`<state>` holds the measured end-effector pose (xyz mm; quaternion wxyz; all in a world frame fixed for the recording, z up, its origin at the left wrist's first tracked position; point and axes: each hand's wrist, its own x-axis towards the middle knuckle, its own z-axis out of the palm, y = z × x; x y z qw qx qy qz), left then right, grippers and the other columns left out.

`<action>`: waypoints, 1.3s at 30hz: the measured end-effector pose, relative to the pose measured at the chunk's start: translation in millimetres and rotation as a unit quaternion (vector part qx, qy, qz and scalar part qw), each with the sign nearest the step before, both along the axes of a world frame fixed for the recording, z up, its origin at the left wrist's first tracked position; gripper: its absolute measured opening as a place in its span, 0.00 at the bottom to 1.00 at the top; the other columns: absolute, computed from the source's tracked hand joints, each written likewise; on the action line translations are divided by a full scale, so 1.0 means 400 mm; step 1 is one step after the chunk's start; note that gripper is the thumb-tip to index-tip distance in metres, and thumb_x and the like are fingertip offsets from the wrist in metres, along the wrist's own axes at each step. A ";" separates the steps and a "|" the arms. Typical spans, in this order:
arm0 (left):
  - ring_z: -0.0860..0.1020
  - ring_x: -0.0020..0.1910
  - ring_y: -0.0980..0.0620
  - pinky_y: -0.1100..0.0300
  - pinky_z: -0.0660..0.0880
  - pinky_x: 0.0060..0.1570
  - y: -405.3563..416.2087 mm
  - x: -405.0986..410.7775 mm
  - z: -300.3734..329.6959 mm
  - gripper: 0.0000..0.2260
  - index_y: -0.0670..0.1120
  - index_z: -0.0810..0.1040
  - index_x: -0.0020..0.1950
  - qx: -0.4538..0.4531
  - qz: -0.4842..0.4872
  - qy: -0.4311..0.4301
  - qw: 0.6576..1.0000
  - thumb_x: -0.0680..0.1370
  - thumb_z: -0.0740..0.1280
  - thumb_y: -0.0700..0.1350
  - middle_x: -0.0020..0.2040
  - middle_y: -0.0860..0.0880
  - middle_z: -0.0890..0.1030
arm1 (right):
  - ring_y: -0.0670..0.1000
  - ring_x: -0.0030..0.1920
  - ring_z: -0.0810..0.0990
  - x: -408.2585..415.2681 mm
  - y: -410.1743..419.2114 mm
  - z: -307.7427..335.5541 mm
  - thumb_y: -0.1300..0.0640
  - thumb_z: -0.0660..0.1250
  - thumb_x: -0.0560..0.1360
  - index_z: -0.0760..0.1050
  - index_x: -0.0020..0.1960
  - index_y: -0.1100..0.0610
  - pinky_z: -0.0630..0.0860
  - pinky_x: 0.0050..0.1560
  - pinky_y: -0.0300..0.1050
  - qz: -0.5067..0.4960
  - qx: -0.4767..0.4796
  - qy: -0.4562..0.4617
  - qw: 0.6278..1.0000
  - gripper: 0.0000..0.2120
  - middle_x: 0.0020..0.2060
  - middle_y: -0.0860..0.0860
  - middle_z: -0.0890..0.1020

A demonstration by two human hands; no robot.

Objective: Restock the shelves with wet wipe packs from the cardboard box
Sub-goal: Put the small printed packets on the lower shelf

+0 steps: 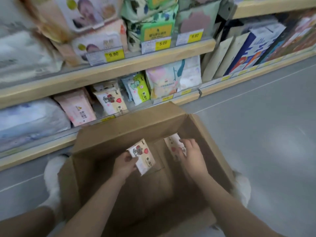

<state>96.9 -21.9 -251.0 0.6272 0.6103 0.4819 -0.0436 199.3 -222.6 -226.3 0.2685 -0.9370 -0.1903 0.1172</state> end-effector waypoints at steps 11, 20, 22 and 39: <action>0.77 0.46 0.51 0.65 0.75 0.35 0.054 -0.024 -0.105 0.06 0.43 0.74 0.52 -0.007 -0.033 0.052 0.998 0.77 0.65 0.36 0.50 0.46 0.78 | 0.58 0.60 0.73 0.065 0.054 -0.188 0.49 0.62 0.79 0.67 0.67 0.57 0.68 0.54 0.41 -0.105 -0.076 0.161 0.978 0.20 0.64 0.55 0.66; 0.78 0.47 0.49 0.62 0.75 0.36 0.075 0.016 -0.135 0.05 0.43 0.75 0.51 -0.001 -0.044 0.050 0.998 0.77 0.65 0.36 0.51 0.45 0.79 | 0.61 0.61 0.74 0.104 0.084 -0.255 0.48 0.71 0.72 0.66 0.69 0.59 0.73 0.58 0.51 -0.186 -0.134 0.240 0.943 0.31 0.66 0.58 0.68; 0.78 0.47 0.50 0.63 0.75 0.35 0.072 0.021 -0.125 0.05 0.44 0.75 0.51 0.006 -0.054 0.049 0.997 0.77 0.66 0.36 0.50 0.46 0.79 | 0.59 0.56 0.79 0.104 0.063 -0.265 0.49 0.73 0.68 0.74 0.61 0.56 0.77 0.55 0.52 -0.208 -0.119 0.258 0.936 0.24 0.61 0.57 0.75; 0.80 0.52 0.48 0.52 0.80 0.49 0.124 -0.006 0.177 0.07 0.44 0.76 0.54 0.062 -0.094 -0.057 0.992 0.76 0.67 0.38 0.52 0.47 0.81 | 0.52 0.41 0.83 0.100 0.053 0.095 0.63 0.72 0.71 0.76 0.52 0.62 0.81 0.36 0.43 -0.099 0.082 0.226 0.966 0.10 0.46 0.56 0.83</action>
